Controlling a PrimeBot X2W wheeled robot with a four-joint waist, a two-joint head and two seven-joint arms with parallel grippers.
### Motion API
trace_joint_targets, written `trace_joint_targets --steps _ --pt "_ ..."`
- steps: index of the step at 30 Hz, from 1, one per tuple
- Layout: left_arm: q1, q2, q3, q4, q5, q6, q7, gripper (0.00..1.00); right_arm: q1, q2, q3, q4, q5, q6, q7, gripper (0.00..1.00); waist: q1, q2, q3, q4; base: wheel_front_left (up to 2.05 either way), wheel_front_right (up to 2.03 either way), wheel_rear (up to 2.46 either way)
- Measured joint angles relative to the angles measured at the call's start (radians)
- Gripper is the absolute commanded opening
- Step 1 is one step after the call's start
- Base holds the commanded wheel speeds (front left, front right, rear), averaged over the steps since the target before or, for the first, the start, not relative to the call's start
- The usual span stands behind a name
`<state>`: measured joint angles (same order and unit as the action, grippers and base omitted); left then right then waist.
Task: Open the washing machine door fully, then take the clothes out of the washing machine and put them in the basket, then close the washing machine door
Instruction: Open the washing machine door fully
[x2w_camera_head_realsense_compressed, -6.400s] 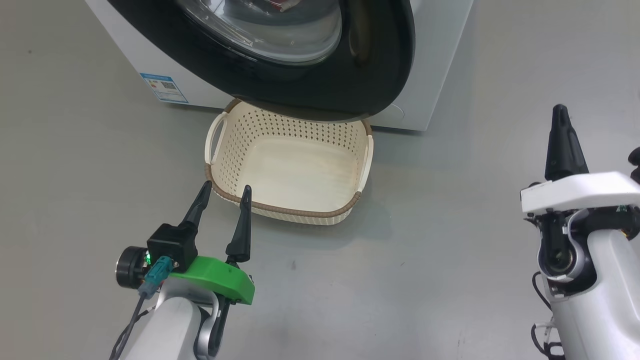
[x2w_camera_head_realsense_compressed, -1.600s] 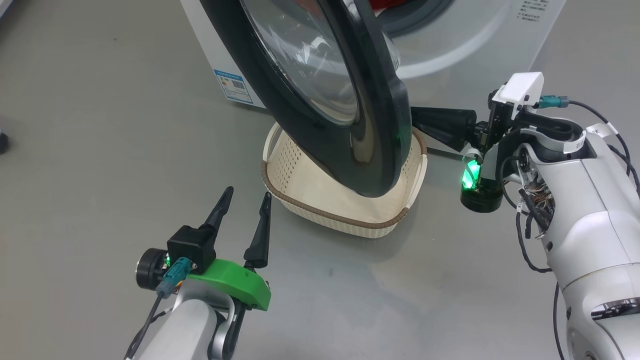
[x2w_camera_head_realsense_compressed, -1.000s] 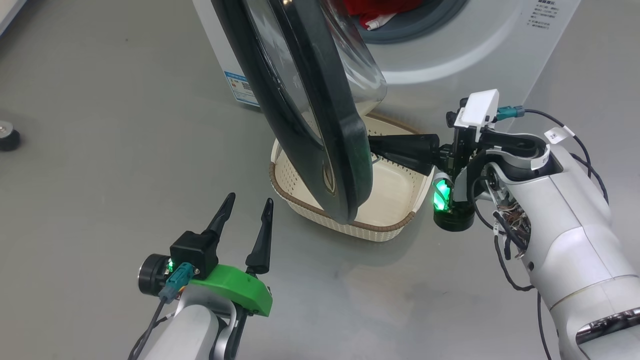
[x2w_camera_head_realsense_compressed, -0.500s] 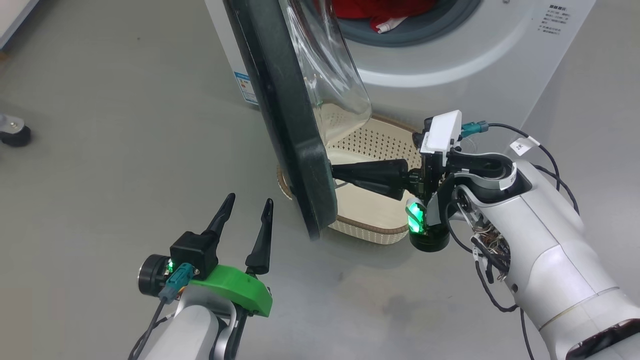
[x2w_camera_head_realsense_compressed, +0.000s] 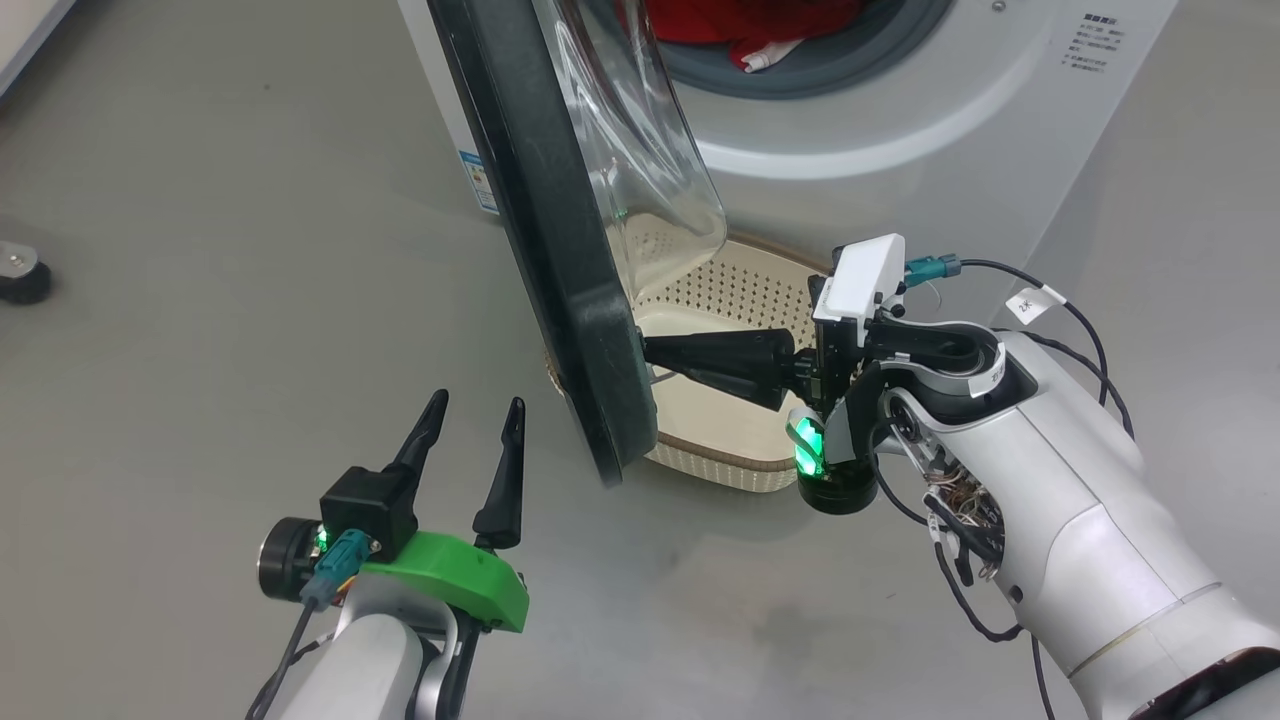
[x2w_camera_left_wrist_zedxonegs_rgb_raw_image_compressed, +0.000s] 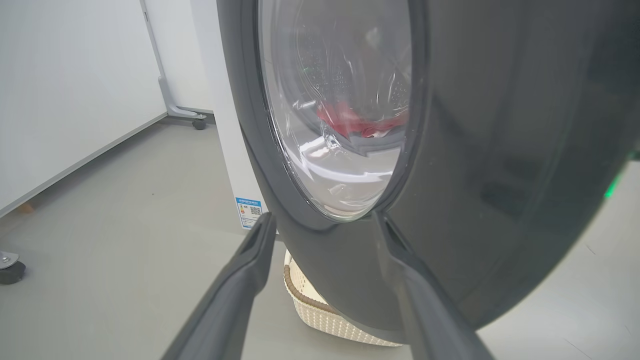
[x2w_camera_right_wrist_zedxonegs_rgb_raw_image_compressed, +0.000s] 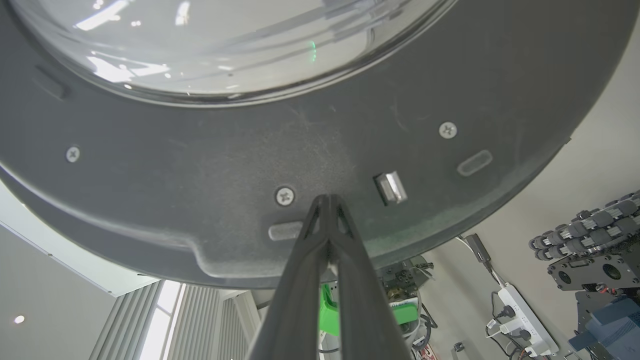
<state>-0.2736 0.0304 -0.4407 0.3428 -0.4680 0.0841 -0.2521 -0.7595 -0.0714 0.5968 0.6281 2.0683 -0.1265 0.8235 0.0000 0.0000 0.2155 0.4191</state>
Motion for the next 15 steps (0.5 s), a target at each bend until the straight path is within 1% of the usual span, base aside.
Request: trace_joint_targets --steps 3,6,7,8,9,12,15 --pt "0.01 0.0 0.018 0.003 0.01 0.0 0.0 1.0 0.007 0.002 0.0 -0.009 -0.006 0.0 -0.031 0.0 0.0 0.0 -0.008 -0.014 0.0 0.0 0.0" --pt "0.013 0.0 0.03 0.004 0.014 0.002 0.0 1.0 0.009 0.002 0.0 -0.018 -0.055 0.002 -0.072 0.0 0.0 0.0 -0.019 -0.031 0.0 0.0 0.0" --pt "0.013 0.001 0.034 0.004 0.014 0.002 0.0 1.0 0.01 0.003 -0.001 -0.019 -0.072 0.012 -0.09 0.0 0.0 0.0 -0.023 -0.037 0.0 0.0 0.0" --pt "0.013 0.001 0.034 0.004 0.014 0.002 0.0 1.0 0.01 0.003 -0.001 -0.019 -0.072 0.012 -0.09 0.0 0.0 0.0 -0.023 -0.037 0.0 0.0 0.0" --pt "0.014 0.001 0.039 0.005 0.018 0.002 0.0 1.0 0.015 -0.001 0.002 -0.03 -0.099 0.031 -0.11 0.0 0.0 0.0 -0.032 -0.049 0.0 0.0 0.0" --pt "0.019 0.002 0.044 0.008 0.021 0.002 0.0 1.0 0.023 -0.02 0.014 -0.049 -0.149 0.067 -0.151 0.0 0.0 0.0 -0.047 -0.065 0.0 0.0 0.0" --pt "0.023 0.005 0.047 0.011 0.027 0.002 0.0 1.0 0.036 -0.057 0.036 -0.067 -0.219 0.105 -0.198 0.0 0.0 0.0 -0.063 -0.08 0.0 0.0 0.0"
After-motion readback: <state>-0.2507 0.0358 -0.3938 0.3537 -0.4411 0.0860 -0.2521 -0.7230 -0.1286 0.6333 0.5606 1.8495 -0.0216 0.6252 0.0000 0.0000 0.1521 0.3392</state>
